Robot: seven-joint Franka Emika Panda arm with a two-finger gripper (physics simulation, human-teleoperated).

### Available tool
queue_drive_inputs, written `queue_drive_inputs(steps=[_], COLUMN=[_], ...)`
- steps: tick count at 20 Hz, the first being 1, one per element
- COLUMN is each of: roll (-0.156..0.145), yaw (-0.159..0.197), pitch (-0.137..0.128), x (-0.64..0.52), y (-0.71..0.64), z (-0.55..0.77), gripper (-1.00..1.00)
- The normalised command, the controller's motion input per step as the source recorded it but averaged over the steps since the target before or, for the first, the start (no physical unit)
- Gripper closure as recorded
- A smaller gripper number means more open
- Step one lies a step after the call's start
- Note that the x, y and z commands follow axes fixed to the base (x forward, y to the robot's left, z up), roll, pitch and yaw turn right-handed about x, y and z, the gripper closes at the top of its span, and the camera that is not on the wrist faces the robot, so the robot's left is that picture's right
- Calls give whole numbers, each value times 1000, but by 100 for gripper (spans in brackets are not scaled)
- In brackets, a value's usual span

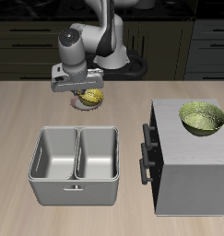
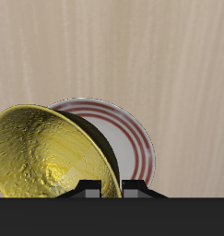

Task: Place the yellow bowl on the plate

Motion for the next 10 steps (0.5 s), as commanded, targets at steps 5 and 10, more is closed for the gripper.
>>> queue_drive_inputs(steps=[5, 10], roll=[17, -12], yaw=[7, 3], pitch=[12, -19], x=[-88, -67], y=[47, 9], z=[37, 101], gripper=[-100, -100])
